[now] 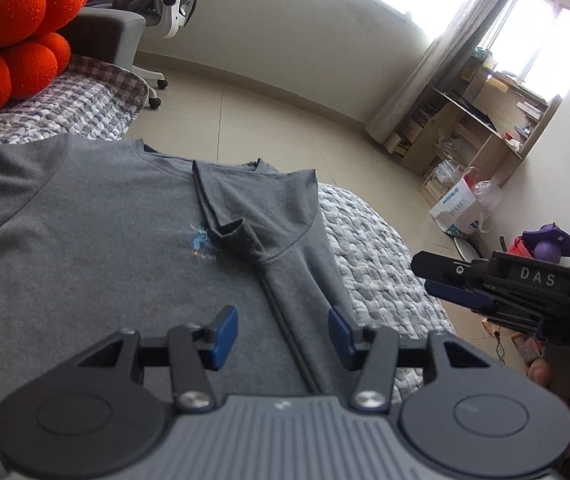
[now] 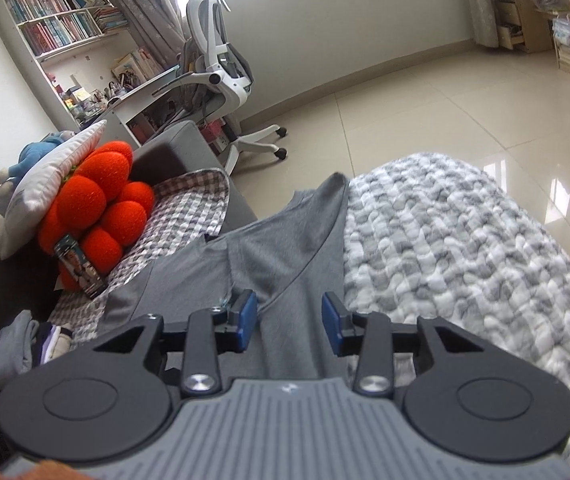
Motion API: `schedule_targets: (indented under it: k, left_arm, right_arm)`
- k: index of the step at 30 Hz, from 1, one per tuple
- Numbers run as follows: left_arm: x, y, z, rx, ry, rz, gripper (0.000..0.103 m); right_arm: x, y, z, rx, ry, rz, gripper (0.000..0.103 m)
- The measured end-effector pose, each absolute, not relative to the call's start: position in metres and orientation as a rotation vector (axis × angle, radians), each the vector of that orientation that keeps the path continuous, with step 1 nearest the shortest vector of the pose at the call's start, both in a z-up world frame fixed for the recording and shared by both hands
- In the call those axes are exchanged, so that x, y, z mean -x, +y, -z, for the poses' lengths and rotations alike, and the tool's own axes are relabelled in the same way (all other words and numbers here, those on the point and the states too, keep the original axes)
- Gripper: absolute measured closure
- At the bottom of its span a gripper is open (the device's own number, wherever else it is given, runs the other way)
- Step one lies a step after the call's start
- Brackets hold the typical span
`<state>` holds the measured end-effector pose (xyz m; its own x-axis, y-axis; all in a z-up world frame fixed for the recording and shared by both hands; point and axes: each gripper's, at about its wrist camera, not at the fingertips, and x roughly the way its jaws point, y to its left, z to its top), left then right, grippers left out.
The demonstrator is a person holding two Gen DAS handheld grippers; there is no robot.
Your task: Fold clothes
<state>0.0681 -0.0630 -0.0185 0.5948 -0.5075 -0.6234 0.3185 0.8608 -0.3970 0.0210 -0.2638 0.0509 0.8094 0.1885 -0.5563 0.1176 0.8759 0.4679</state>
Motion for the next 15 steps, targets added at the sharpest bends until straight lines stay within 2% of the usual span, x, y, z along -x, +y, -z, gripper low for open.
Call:
schedule_targets:
  k: [15]
  left_arm:
    - [-0.033, -0.065, 0.056, 0.093, 0.737, 0.617, 0.046]
  right_arm:
    - [0.025, -0.254, -0.005, -0.526, 0.779, -0.165, 0.056]
